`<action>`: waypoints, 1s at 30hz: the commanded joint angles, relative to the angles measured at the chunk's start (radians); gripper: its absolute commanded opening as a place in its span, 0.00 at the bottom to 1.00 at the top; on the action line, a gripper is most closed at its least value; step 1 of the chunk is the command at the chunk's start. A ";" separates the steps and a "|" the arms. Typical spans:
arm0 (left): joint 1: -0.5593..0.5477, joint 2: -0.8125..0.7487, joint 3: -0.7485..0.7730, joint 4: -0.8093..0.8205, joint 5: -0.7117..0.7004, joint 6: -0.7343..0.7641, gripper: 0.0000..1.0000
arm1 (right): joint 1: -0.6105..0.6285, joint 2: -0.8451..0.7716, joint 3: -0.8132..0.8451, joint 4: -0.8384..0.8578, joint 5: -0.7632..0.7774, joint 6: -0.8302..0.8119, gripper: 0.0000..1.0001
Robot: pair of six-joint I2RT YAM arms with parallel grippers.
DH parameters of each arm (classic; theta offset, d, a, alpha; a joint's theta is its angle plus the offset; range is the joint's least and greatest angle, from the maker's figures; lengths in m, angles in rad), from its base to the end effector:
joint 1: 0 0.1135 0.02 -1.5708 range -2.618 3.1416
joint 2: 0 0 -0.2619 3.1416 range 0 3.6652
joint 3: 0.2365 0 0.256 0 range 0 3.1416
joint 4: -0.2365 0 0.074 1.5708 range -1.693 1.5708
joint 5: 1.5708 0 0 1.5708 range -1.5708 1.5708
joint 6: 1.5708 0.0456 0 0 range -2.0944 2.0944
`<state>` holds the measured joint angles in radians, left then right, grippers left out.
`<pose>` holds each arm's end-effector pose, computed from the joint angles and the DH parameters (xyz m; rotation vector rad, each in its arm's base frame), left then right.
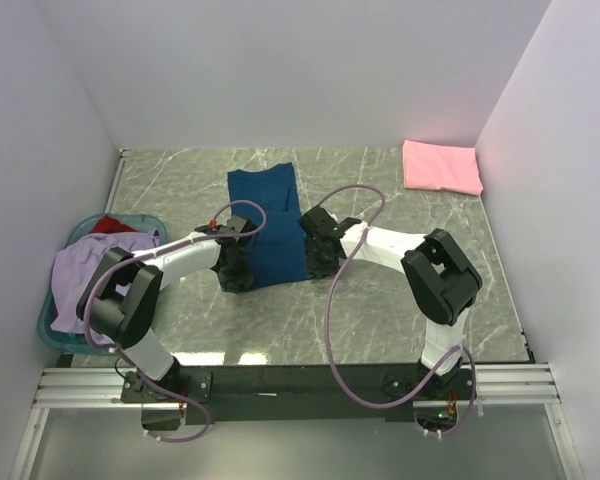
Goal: Fold and stack the t-shirts
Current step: Fold the tshirt
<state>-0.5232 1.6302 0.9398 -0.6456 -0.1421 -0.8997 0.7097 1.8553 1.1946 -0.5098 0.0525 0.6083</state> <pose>0.2573 -0.1410 0.1468 -0.5609 2.8156 -0.0663 0.2848 0.2415 0.1494 -0.1260 2.7764 0.2875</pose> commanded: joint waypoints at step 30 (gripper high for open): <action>-0.009 0.129 0.010 0.015 0.075 0.041 0.04 | 0.020 0.229 0.161 -0.225 -0.014 -0.013 0.01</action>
<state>-0.5232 1.6817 0.9882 -0.6483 -0.0818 -0.8726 0.7177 2.0018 1.4014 -0.7040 0.0109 0.5976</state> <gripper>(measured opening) 0.077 0.038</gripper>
